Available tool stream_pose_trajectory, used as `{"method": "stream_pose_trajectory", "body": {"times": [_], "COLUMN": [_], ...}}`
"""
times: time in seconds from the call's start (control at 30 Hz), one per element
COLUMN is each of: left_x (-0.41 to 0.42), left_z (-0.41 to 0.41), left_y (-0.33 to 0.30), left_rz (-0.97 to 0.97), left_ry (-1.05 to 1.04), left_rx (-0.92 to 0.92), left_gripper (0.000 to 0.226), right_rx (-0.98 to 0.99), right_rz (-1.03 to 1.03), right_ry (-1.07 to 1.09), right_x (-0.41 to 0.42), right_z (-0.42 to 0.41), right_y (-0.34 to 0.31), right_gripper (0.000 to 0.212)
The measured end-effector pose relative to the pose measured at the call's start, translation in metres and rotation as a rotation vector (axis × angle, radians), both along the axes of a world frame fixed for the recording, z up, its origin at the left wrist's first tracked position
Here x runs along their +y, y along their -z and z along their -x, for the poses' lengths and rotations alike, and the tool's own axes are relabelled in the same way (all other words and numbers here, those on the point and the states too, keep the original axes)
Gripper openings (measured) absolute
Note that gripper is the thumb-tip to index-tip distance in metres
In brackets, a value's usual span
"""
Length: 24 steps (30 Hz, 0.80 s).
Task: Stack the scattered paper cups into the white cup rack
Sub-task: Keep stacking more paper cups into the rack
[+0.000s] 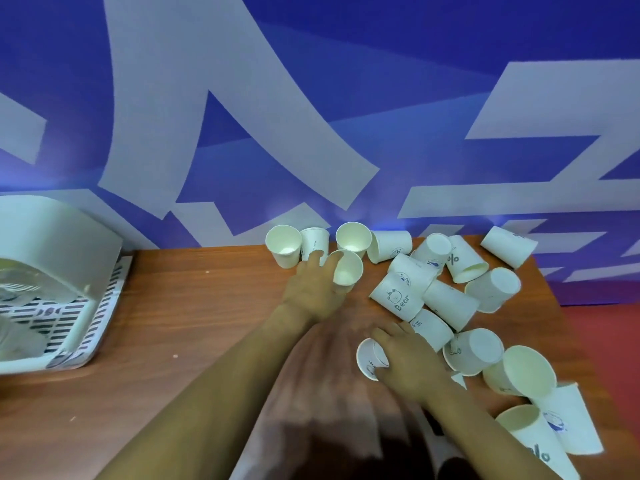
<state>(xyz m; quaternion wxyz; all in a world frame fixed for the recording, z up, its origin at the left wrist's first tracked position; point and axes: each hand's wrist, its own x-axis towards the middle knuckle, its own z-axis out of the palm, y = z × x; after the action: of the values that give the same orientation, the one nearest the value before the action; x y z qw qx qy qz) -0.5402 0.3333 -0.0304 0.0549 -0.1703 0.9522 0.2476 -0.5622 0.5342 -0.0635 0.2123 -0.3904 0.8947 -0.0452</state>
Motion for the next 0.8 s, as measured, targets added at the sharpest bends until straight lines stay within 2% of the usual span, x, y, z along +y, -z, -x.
{"method": "stream_pose_trajectory", "body": {"times": [0.2, 0.4, 0.5, 0.57, 0.7, 0.8], "left_x": [-0.003, -0.006, -0.005, -0.004, -0.003, -0.005], "left_z": [0.030, 0.040, 0.038, 0.033, -0.002, -0.040], "left_y": [0.023, 0.038, 0.035, 0.028, 0.011, 0.000], "left_rz": [0.100, 0.071, 0.056, 0.036, -0.092, -0.126], "left_ry": [0.026, 0.023, 0.018, 0.012, -0.030, -0.076], "left_rx": [-0.032, -0.024, -0.024, -0.019, 0.050, 0.076], "left_gripper": [0.080, 0.076, 0.078, 0.078, 0.079, 0.081], "right_rx": [0.001, -0.039, -0.076, -0.122, -0.083, -0.109], "right_rz": [0.010, -0.033, -0.011, 0.016, 0.050, 0.135], "right_ry": [0.006, 0.042, 0.083, 0.154, 0.243, 0.335], "right_x": [-0.020, -0.021, -0.021, -0.019, -0.011, -0.008], "right_z": [0.018, 0.019, 0.019, 0.020, 0.013, 0.002], "right_y": [0.014, 0.024, 0.022, 0.014, -0.010, -0.022], "right_gripper": [0.057, 0.068, 0.062, 0.053, 0.061, 0.057]}}
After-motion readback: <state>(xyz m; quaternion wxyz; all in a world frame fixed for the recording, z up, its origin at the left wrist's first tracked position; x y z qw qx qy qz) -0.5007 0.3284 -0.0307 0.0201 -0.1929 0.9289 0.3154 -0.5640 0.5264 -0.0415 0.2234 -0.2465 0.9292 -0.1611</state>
